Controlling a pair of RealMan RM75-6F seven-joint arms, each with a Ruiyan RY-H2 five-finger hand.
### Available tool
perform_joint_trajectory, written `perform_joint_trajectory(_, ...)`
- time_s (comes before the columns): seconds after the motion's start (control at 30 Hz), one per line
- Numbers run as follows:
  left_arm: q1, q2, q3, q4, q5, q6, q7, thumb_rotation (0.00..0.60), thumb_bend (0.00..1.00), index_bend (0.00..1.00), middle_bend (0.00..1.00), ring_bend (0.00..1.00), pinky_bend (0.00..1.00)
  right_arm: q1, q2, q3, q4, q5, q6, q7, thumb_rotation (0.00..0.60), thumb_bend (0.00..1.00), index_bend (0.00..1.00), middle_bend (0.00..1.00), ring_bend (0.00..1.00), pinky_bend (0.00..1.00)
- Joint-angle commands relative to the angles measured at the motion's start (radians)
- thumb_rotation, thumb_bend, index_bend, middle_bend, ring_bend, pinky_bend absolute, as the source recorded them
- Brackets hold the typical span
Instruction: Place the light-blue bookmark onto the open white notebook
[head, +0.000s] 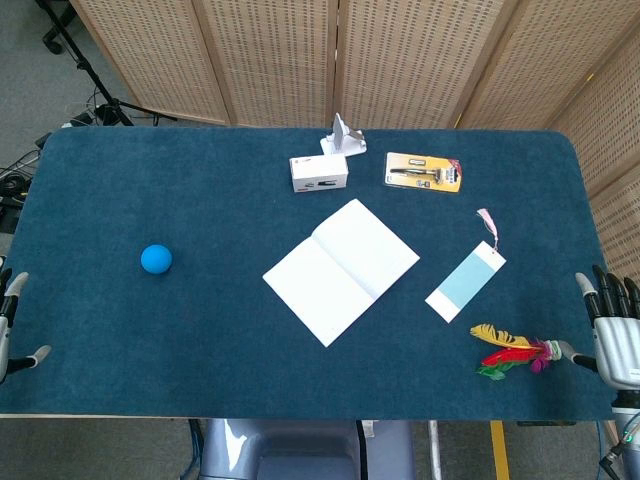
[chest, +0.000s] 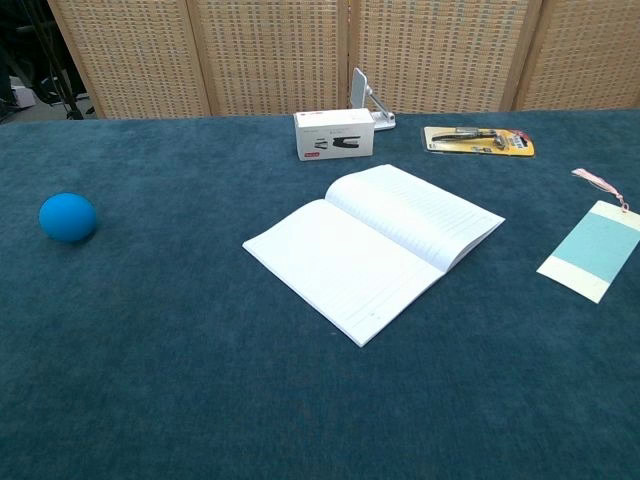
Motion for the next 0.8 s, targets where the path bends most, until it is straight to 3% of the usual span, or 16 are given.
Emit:
perform_joint_trajectory(0.03, 0.001, 0.004, 0.004, 0.002, 0.007, -0.004, -0.011, 0.6, 0.0, 0.0, 0.0, 0.0, 0.0, -0.006, 0.016, 0.004, -0.016, 0.0, -0.02, -0.005, 0.6, 0.0, 0.0, 0.0, 0.0, 0.0)
perform_joint_trajectory(0.27, 0.0, 0.014, 0.002, 0.0, 0.01, -0.014, -0.03, 0.6, 0.0, 0.0, 0.0, 0.0, 0.0, 0.03, 0.036, -0.008, 0.006, -0.112, -0.059, 0.084, 0.6, 0.0, 0.0, 0.0, 0.0, 0.0)
perform_joint_trajectory(0.5, -0.014, 0.009, -0.007, 0.005, -0.01, -0.04, -0.022, 0.6, 0.0, 0.0, 0.0, 0.0, 0.0, 0.218, 0.06, -0.012, 0.136, -0.293, -0.229, 0.253, 0.6, 0.0, 0.02, 0.0, 0.0, 0.0)
perform_joint_trajectory(0.6, -0.017, 0.008, -0.012, 0.004, -0.02, -0.044, -0.016, 0.6, 0.0, 0.0, 0.0, 0.0, 0.0, 0.28, 0.032, -0.007, 0.223, -0.344, -0.258, 0.324, 0.6, 0.0, 0.09, 0.0, 0.0, 0.0)
perform_joint_trajectory(0.67, -0.02, 0.003, -0.021, 0.007, -0.037, -0.048, -0.006, 0.6, 0.0, 0.0, 0.0, 0.0, 0.0, 0.335, -0.026, 0.002, 0.348, -0.388, -0.263, 0.357, 0.6, 0.0, 0.12, 0.0, 0.0, 0.0)
perform_joint_trajectory(0.7, -0.029, -0.005, -0.03, 0.017, -0.065, -0.066, 0.005, 0.6, 0.0, 0.0, 0.0, 0.0, 0.0, 0.387, -0.081, -0.003, 0.457, -0.431, -0.288, 0.361, 0.6, 0.0, 0.13, 0.0, 0.0, 0.0)
perform_joint_trajectory(0.8, -0.043, -0.014, -0.041, 0.025, -0.099, -0.09, 0.024, 0.6, 0.0, 0.0, 0.0, 0.0, 0.0, 0.44, -0.162, -0.037, 0.634, -0.488, -0.296, 0.409, 0.6, 0.0, 0.16, 0.0, 0.0, 0.0)
